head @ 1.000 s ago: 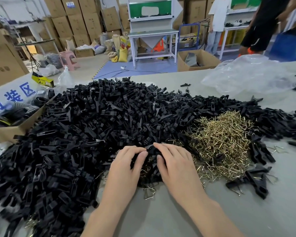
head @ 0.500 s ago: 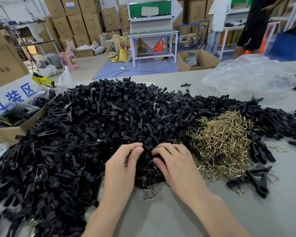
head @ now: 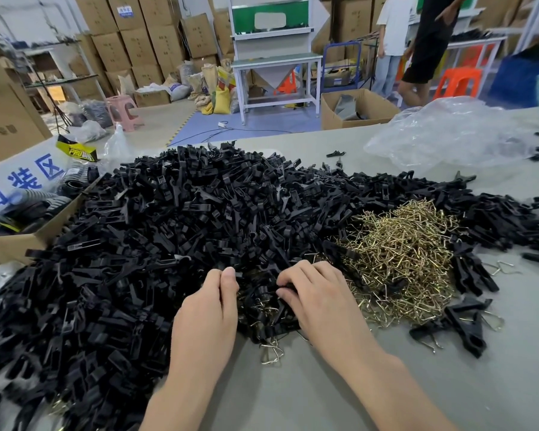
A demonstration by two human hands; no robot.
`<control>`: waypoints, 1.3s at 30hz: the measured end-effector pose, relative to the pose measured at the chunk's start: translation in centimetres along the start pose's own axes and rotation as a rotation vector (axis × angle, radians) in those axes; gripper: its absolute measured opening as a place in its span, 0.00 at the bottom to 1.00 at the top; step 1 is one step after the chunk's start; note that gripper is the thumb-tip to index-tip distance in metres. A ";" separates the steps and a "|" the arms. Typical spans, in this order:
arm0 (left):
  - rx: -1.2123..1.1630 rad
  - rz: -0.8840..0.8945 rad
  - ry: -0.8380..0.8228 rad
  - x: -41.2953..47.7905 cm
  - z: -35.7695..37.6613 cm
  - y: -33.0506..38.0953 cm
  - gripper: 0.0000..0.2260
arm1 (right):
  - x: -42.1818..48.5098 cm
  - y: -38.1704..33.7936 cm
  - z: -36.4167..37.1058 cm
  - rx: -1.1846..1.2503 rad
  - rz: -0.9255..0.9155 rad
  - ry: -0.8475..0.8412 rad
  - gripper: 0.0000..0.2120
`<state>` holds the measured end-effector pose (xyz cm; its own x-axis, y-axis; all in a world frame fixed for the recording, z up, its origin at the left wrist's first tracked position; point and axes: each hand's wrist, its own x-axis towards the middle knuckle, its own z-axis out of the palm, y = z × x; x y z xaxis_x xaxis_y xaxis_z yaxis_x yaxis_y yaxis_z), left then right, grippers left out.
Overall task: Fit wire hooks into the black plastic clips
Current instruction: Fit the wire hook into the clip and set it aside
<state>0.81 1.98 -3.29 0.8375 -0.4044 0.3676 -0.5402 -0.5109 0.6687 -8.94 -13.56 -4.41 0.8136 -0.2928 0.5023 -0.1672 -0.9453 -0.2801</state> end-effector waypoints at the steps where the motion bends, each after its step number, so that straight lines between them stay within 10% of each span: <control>1: 0.019 0.003 -0.005 0.0 0.1 0.1 0.20 | 0.0 0.0 0.0 -0.017 0.010 -0.005 0.09; 11: -0.475 0.003 -0.308 -1.0 2.8 2.7 0.17 | 0.3 1.1 -1.7 0.254 0.260 0.189 0.23; 23: -0.843 -0.253 -0.051 -0.1 1.2 3.2 0.17 | 0.8 0.8 -3.7 0.927 0.478 0.280 0.09; 28: -0.881 -0.170 -0.160 -0.4 1.2 3.7 0.15 | 0.7 -1.0 -3.3 1.395 0.586 0.116 0.11; 39: -1.016 -0.263 -0.164 -0.3 1.1 3.7 0.15 | 0.8 -2.1 -2.6 1.506 0.656 0.004 0.16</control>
<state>-1.53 -0.62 -1.65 0.8555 -0.5096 0.0920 0.0422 0.2457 0.9684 -9.41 -12.22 -1.30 0.8248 -0.5653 -0.0148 0.1996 0.3157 -0.9276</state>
